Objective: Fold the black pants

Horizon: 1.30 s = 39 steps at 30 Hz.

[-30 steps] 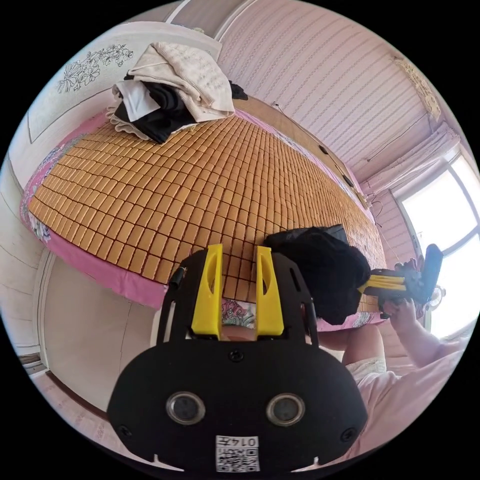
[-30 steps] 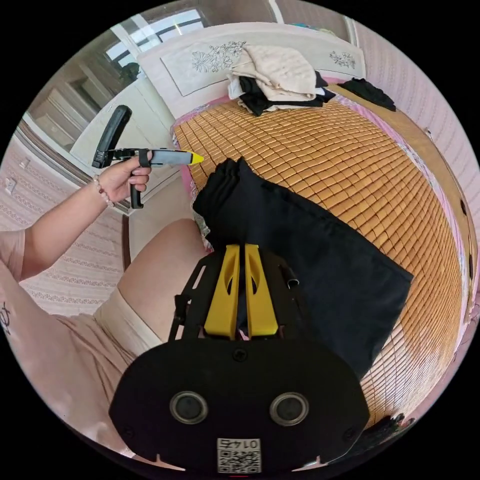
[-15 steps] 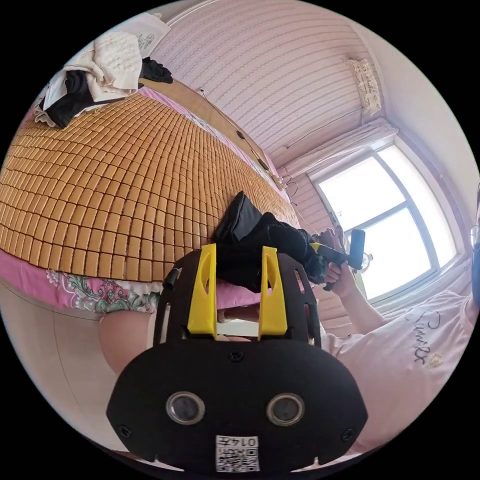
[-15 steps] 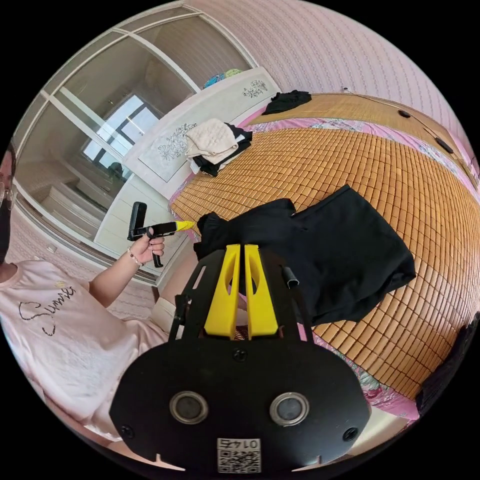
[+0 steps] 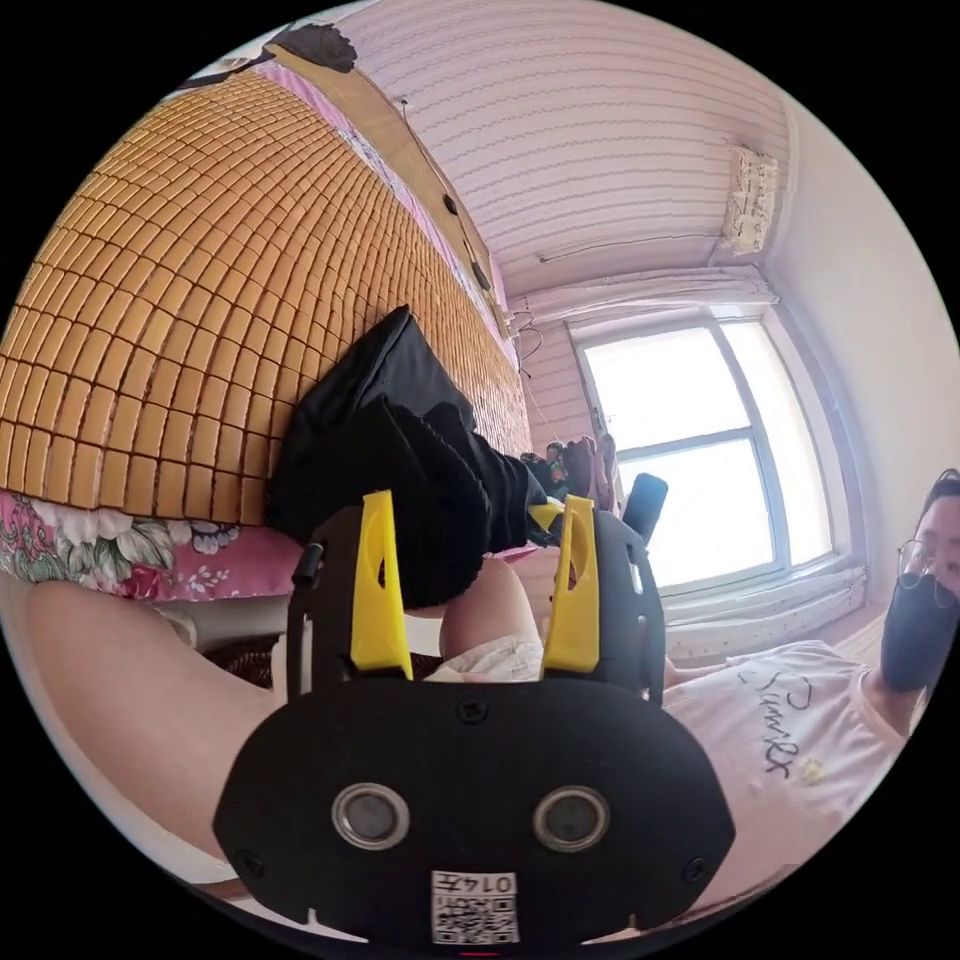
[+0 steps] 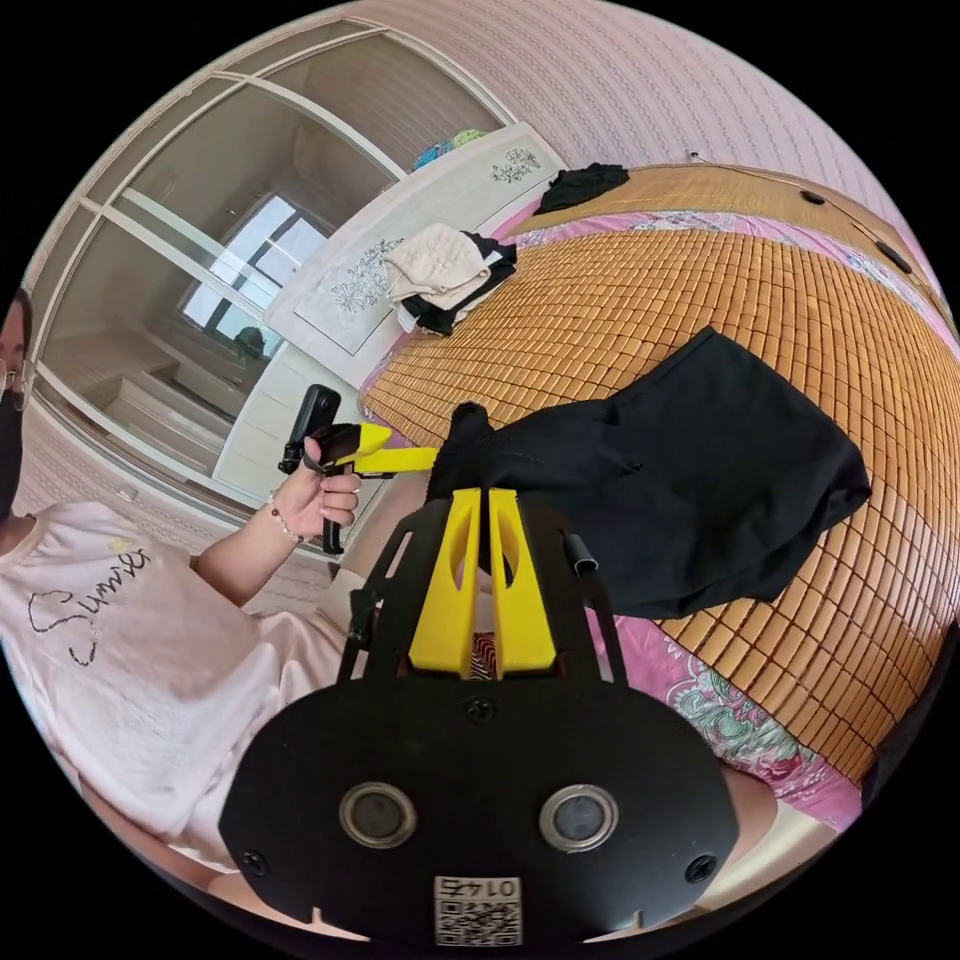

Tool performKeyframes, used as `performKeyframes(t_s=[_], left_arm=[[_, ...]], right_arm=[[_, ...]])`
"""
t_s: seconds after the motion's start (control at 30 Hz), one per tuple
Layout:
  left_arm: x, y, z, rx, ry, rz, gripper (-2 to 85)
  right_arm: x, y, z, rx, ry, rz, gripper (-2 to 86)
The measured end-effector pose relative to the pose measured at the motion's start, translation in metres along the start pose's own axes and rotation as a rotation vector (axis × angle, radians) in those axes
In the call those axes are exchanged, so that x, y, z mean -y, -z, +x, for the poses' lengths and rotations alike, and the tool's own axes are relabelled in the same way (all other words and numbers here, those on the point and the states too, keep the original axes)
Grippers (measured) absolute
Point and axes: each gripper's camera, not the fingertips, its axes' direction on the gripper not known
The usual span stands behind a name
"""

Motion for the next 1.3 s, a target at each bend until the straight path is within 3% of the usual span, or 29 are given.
performKeyframes(t_s=[0.13, 0.23, 0.37, 0.47, 0.67, 0.83, 0.93, 1.03, 1.17, 1.3], left_arm=[[-0.018, 0.022, -0.014, 0.087, 0.055, 0.084, 20.3], [-0.019, -0.003, -0.037, 0.086, 0.135, -0.013, 18.4], [-0.021, -0.025, -0.058, -0.011, 0.199, 0.012, 3.2], [-0.008, -0.017, -0.047, 0.061, 0.151, 0.059, -0.4], [0.053, 0.037, 0.019, 0.239, -0.119, 0.165, -1.0], [0.076, 0.113, 0.100, 0.359, -0.371, 0.366, -1.0], [0.050, 0.157, 0.119, 0.510, -0.454, 0.455, -1.0], [0.014, 0.186, 0.084, 0.653, -0.330, 0.470, -0.8], [-0.049, 0.190, -0.030, 0.784, 0.046, 0.426, -0.9], [-0.106, 0.186, -0.101, 0.718, 0.323, 0.389, -0.5]], right_arm=[[-0.019, 0.001, -0.002, 0.022, 0.016, -0.030, 0.5], [-0.029, -0.003, 0.001, 0.071, 0.002, -0.046, 0.5], [-0.036, 0.002, 0.000, 0.093, -0.003, -0.038, 0.6], [-0.036, 0.027, 0.004, 0.086, -0.002, 0.020, 0.5], [-0.013, 0.158, 0.042, -0.009, -0.062, 0.362, 0.4], [-0.007, 0.302, 0.047, -0.264, -0.081, 0.727, 0.3], [-0.035, 0.342, 0.053, -0.403, -0.147, 0.845, 0.4], [-0.078, 0.338, 0.075, -0.499, -0.276, 0.813, 0.4], [-0.140, 0.288, 0.113, -0.514, -0.498, 0.636, 0.2], [-0.202, 0.220, 0.145, -0.467, -0.821, 0.393, -0.2]])
